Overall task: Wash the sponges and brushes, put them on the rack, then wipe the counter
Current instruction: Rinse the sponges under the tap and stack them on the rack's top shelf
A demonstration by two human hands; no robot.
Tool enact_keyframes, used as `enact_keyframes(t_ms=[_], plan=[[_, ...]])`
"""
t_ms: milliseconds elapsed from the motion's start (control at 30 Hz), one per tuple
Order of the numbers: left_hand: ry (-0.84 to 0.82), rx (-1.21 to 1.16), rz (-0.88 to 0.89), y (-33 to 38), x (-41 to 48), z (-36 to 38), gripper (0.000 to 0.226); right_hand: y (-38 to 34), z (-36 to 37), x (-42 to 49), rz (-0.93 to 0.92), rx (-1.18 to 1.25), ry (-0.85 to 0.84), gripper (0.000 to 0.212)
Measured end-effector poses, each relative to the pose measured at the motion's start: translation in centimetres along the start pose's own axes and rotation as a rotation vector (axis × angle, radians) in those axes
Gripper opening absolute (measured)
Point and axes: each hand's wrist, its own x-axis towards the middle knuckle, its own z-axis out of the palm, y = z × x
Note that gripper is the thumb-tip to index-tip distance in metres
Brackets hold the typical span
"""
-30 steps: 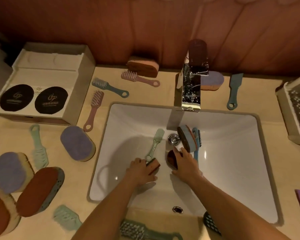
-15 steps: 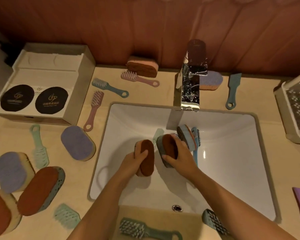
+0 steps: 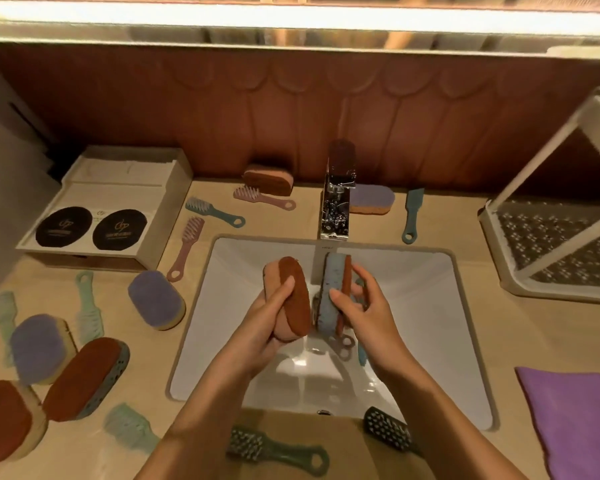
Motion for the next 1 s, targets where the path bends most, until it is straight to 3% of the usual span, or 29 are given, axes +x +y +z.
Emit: enact_keyframes(t_ms=[167, 333, 800, 1000], plan=[[-0.109, 0.004, 0.007, 0.4, -1.9, 2.0, 0.026, -1.8, -0.9, -2.0, 0.011, 0.070, 0.022, 0.054], [-0.180, 0.078, 0.085, 0.3, -3.0, 3.5, 0.060, -3.2, -1.6, -3.1, -0.012, 0.083, 0.051, 0.048], [-0.276, 0.234, 0.087, -0.2, -5.4, 8.5, 0.055, -4.7, -4.0, -7.3, -0.183, -0.007, 0.137, 0.054], [-0.320, 0.360, 0.080, -0.3, -6.4, 9.3, 0.056, -4.9, -5.5, -7.9, -0.169, -0.128, 0.060, 0.062]])
